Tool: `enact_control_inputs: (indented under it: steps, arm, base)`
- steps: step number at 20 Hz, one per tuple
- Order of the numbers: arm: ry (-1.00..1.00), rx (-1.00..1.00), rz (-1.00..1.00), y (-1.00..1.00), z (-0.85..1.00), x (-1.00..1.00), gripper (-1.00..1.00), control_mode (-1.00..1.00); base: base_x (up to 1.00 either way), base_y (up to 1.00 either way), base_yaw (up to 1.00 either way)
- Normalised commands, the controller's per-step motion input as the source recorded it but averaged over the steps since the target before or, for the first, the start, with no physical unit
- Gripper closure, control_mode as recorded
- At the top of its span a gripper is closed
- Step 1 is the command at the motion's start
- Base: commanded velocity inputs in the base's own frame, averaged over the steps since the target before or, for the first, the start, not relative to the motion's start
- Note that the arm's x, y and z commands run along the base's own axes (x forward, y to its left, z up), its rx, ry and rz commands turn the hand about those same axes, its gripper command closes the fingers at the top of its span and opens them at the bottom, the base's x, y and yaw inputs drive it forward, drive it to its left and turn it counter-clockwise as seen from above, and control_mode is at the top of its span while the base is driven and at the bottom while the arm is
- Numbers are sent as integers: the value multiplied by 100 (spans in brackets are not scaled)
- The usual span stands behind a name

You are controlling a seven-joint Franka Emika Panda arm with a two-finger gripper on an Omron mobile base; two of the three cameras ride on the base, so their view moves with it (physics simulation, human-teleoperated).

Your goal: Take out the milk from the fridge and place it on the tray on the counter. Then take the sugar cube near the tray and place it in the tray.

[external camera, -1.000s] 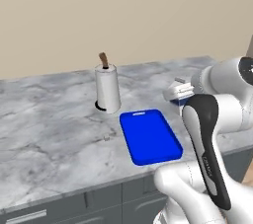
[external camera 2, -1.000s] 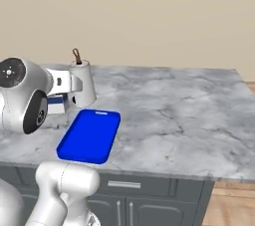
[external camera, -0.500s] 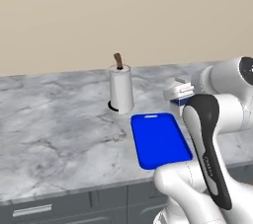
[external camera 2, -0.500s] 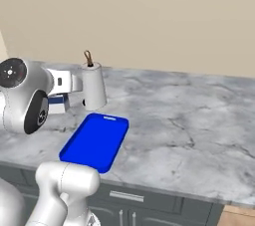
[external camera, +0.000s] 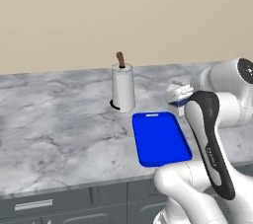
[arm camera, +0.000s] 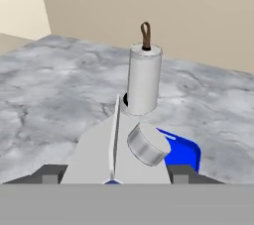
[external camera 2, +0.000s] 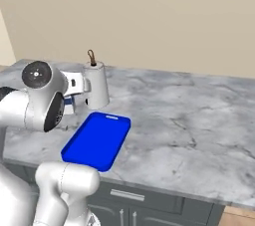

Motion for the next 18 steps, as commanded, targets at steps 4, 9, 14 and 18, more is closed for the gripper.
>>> enact_control_inputs:
  steps: [4, 9, 14, 18]
  arm:
    - [0, 0, 26, -31, -59, 60, 100, -100]
    - [0, 0, 29, -41, -55, 63, 100, -100]
    - [0, 1, 35, -27, -60, 64, 100, -100]
    - [0, 9, 30, -14, -52, 71, 100, -100]
  base:
    - [0, 0, 0]
    - [0, 0, 0]
    - [0, 0, 0]
    - [0, 0, 0]
